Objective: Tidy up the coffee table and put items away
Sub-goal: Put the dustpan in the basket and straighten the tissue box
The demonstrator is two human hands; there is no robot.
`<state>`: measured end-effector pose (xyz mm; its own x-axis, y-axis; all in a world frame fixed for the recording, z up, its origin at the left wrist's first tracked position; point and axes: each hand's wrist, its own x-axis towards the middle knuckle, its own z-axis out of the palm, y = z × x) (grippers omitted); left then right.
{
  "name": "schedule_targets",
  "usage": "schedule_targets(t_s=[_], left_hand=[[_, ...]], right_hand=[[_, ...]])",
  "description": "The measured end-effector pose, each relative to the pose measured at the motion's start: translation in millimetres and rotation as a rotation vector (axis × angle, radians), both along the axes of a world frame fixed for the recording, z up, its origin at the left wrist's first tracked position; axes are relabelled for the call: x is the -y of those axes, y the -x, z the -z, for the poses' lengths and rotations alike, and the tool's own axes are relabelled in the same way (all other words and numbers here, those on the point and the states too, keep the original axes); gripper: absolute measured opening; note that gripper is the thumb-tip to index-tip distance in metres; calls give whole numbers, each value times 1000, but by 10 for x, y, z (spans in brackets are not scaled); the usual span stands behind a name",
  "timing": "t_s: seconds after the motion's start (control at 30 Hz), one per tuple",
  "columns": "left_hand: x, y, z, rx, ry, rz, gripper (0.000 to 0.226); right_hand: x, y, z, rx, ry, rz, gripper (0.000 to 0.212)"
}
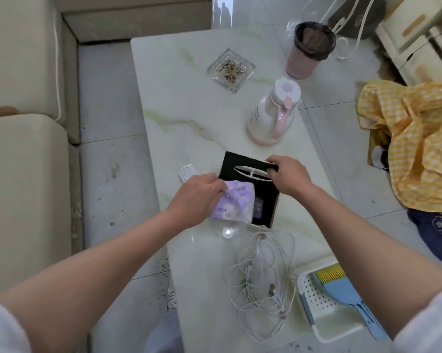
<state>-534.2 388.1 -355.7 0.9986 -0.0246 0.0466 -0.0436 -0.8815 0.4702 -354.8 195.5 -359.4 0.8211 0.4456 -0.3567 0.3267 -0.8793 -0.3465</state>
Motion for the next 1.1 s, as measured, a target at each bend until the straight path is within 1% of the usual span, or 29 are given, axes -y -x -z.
schedule_targets(t_s=[0.1, 0.2, 0.3, 0.33, 0.4, 0.47, 0.53, 0.6, 0.63, 0.67, 0.7, 0.73, 0.77, 0.83, 0.87, 0.9, 0.97, 1.0, 1.03, 1.1], left_hand=[[194, -376, 175, -12, -85, 100, 26], [457, -614, 403, -164, -210, 163, 39], [591, -713, 636, -309, -317, 185, 39], [595, -707, 698, -346, -327, 192, 38], [552, -672, 797, -394, -283, 210, 37], [476, -604, 828, -386, -182, 190, 32], [380, -516, 794, -306, -25, 91, 31], [293, -397, 728, -145, 112, -131, 23], [239, -331, 699, -95, 174, -289, 20], [182, -274, 684, -91, 238, -460, 19], [112, -239, 671, -134, 309, -610, 21], [44, -228, 679, -209, 399, -718, 25], [-11, -240, 690, -297, 517, -776, 30], [-40, -289, 676, -493, 805, -786, 43], [-19, -310, 662, -592, 891, -757, 51], [21, -331, 669, -664, 898, -701, 56], [99, -338, 723, -728, 793, -600, 57], [119, -338, 754, -738, 740, -575, 55], [123, -337, 788, -738, 698, -564, 53], [97, -335, 823, -729, 628, -557, 50]], right_hand=[[-6, -89, 77, -68, -67, 60, 26], [-3, -123, 120, -77, -135, 68, 25], [45, -162, 150, -99, -167, 60, 24], [69, -165, 156, -112, -176, 58, 24], [103, -170, 167, -137, -194, 54, 24], [118, -156, 153, -149, -207, 58, 25], [126, -137, 118, -161, -212, 71, 26], [143, -91, 67, -201, -227, 101, 27], [151, -54, 46, -228, -241, 120, 28], [166, -9, 29, -254, -257, 139, 27], [176, 37, 11, -282, -268, 152, 26], [185, 87, 0, -320, -266, 152, 25], [185, 131, 0, -370, -246, 137, 23], [192, 226, 28, -469, -154, 66, 22], [190, 272, 60, -495, -97, 28, 25], [194, 321, 94, -498, -54, 8, 30], [217, 419, 175, -439, 3, -19, 42], [244, 469, 230, -394, 23, -27, 51], [276, 521, 280, -366, 39, -15, 66], [356, 600, 369, -389, 42, 71, 109]])
